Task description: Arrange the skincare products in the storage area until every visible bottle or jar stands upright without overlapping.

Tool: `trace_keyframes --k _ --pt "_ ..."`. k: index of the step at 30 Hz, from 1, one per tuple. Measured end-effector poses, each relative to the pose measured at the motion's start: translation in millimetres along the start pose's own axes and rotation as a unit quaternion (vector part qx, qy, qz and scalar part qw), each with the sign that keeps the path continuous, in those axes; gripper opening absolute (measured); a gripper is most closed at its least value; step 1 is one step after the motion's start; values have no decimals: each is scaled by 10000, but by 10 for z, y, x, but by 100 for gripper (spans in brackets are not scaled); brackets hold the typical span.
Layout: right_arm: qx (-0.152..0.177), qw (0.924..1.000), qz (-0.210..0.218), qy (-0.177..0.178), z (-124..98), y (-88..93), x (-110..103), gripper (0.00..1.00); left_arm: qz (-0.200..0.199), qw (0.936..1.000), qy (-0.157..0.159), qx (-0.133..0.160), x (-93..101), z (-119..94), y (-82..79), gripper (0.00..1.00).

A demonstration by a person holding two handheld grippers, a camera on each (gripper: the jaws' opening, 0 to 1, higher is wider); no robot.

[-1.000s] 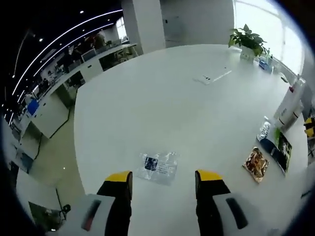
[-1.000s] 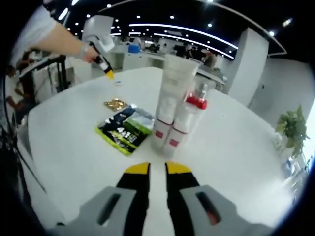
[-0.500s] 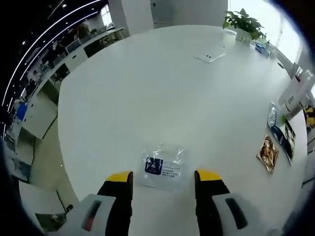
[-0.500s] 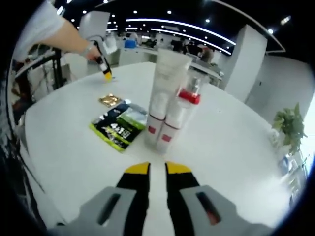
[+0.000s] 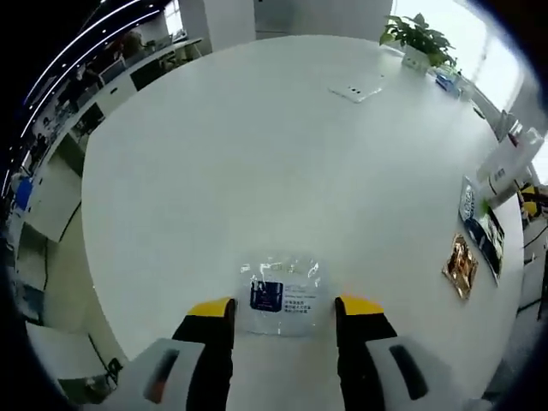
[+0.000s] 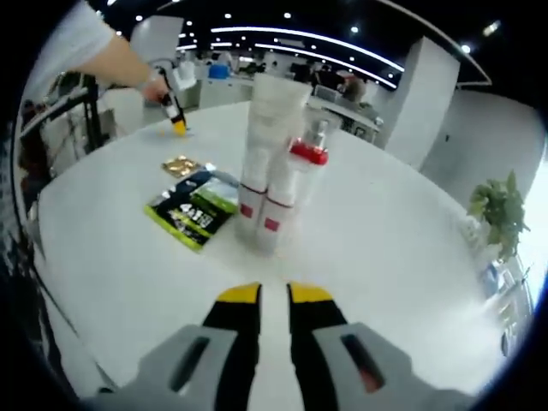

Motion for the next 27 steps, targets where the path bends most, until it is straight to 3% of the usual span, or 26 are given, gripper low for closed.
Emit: trace_keyframes --k 3,15,23,27 --pt "-53 10000 45 -2 -10 25 7 11 9 10000 13 1 41 -5 -5 42" --pt "61 9999 52 -69 -15 -37 -16 10 -530 9983 -242 -92 114 -50 30 41" --pt "371 9991 25 -193 0 -184 -56 11 -883 9957 -264 -3 304 -247 67 41" --pt "540 9981 20 -295 25 -266 -72 10 -1106 9935 -262 106 492 -378 109 41"
Point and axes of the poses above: the point that each gripper's makers call its tool centre point, and the gripper's own axes: z roughly forward along the fingers, x roughly to its right, y roughly out of its underside, the point moved 3 cm from there along -z, roughly backward along the fingers, and after that the axes turned 8 degrees about y, right-handed, at the moved point
